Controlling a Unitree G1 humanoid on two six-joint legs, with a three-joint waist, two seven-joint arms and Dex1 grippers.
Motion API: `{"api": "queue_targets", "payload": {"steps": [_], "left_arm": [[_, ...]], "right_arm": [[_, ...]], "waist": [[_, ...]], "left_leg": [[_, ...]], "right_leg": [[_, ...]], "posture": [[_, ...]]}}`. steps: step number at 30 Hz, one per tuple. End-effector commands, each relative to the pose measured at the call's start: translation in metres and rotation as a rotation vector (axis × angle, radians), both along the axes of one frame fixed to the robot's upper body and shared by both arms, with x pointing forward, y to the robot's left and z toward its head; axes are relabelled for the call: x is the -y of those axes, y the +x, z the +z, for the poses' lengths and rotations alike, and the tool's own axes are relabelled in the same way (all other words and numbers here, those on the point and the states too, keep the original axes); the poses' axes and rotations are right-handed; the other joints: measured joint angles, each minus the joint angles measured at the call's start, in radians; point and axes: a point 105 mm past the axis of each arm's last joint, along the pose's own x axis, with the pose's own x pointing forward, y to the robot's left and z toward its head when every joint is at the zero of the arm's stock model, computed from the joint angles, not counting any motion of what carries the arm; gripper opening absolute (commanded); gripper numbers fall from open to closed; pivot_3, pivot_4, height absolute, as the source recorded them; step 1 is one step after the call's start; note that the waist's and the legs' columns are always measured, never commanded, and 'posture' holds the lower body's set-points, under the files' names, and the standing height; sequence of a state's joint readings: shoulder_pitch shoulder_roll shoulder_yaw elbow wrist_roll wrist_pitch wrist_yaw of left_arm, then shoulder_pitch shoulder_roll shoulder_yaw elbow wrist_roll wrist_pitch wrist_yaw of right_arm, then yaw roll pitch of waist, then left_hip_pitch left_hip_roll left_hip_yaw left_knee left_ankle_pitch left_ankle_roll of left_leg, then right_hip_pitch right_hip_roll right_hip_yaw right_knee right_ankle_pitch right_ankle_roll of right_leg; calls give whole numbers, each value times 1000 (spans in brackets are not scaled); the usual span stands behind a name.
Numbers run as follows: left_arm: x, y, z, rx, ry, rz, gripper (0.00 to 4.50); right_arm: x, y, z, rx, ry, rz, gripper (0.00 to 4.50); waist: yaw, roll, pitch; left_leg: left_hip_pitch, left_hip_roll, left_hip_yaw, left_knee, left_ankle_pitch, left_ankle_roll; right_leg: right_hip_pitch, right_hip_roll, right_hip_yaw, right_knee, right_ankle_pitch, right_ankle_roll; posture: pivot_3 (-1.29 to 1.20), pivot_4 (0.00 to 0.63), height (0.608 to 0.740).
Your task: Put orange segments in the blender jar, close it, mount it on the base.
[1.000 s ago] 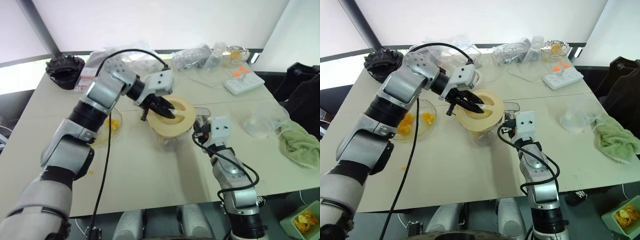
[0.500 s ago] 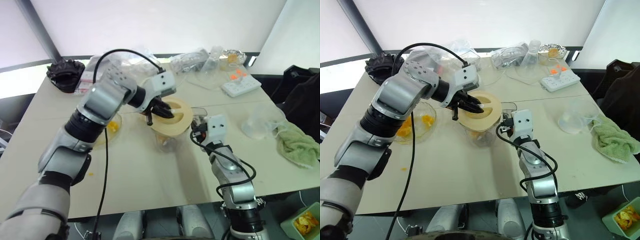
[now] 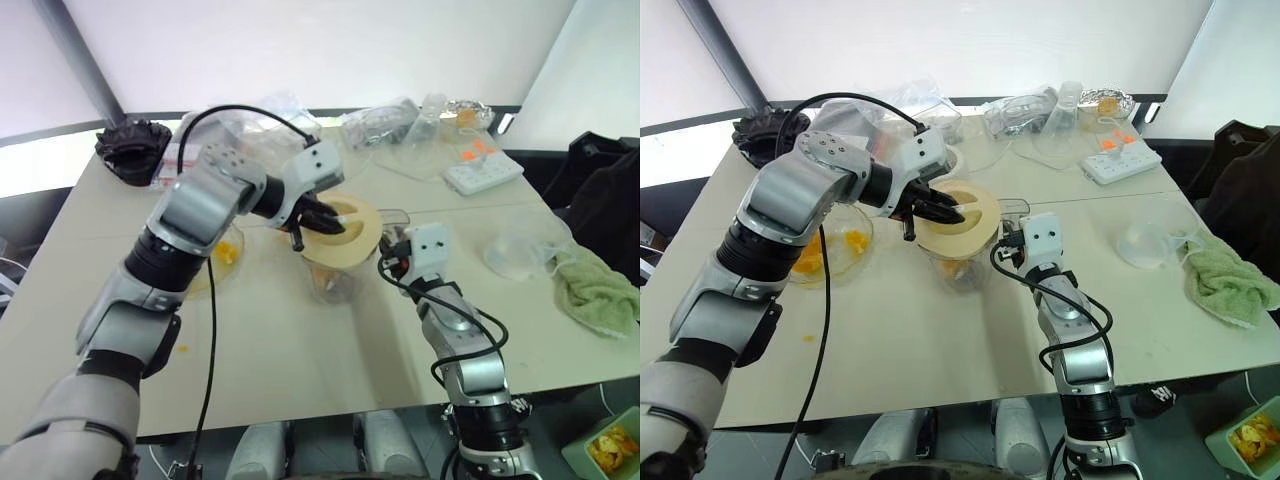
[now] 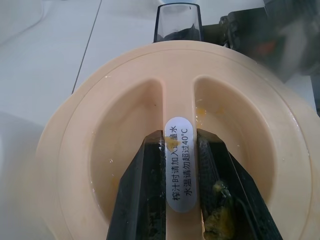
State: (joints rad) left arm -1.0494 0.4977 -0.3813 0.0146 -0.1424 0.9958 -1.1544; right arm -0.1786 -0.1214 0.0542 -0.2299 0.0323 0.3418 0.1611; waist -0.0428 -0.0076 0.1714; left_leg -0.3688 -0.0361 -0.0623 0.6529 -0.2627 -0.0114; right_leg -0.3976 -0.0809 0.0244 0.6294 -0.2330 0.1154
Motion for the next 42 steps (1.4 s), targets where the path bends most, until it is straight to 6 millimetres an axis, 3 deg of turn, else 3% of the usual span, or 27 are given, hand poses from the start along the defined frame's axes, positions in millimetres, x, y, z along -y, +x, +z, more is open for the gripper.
{"api": "queue_targets", "payload": {"steps": [1,4,12,16,19,26,32,38,42], "left_arm": [[-42,34,-33,14,90,297,1356],[-24,35,-7,83,-101,220,2794],[-14,33,62,48,-549,175,2794],[-25,32,88,10,-711,211,2794],[-45,29,95,15,-763,239,2794],[-88,6,74,20,-740,297,2794],[-116,-27,27,-31,-698,396,2794],[-119,-45,-38,-17,-599,519,2794],[-105,-46,-44,50,-637,519,2794]], "right_arm": [[-6,-4,30,137,11,38,970],[-2,-4,27,129,3,31,970],[4,-8,18,108,1,8,970],[7,-10,15,100,0,6,970],[11,-10,16,99,-1,2,970],[31,-10,36,127,12,-38,970],[66,-14,64,124,79,-119,970],[98,-14,95,135,124,-210,970],[106,-9,123,164,123,-211,970]], "waist": [[0,0,0],[6,0,0],[25,-3,3],[21,-3,4],[19,-3,4],[22,-2,5],[29,-3,5],[29,-2,6],[34,-1,7]], "left_leg": [[0,0,0,0,0,0],[-1,0,0,-1,0,0],[-13,-2,1,-2,0,-1],[-19,-2,1,-2,0,-1],[-19,-2,1,-3,1,-1],[-20,-1,1,-4,1,-3],[-23,-3,1,-4,2,-4],[-23,-2,2,-5,2,-4],[-23,-2,2,-4,3,-6]], "right_leg": [[0,0,0,0,0,0],[-2,-1,0,0,0,0],[-14,-2,0,-1,4,0],[-21,-1,1,0,5,0],[-21,-1,1,1,5,0],[-23,-1,1,1,5,-1],[-26,-4,1,0,5,-1],[-26,-4,1,0,4,-5],[-26,-4,1,0,4,-7]], "posture": [[0,150,740],[0,150,740],[0,150,740],[0,150,740],[0,150,740],[0,150,740],[0,150,740],[0,150,740],[0,150,740]]}}
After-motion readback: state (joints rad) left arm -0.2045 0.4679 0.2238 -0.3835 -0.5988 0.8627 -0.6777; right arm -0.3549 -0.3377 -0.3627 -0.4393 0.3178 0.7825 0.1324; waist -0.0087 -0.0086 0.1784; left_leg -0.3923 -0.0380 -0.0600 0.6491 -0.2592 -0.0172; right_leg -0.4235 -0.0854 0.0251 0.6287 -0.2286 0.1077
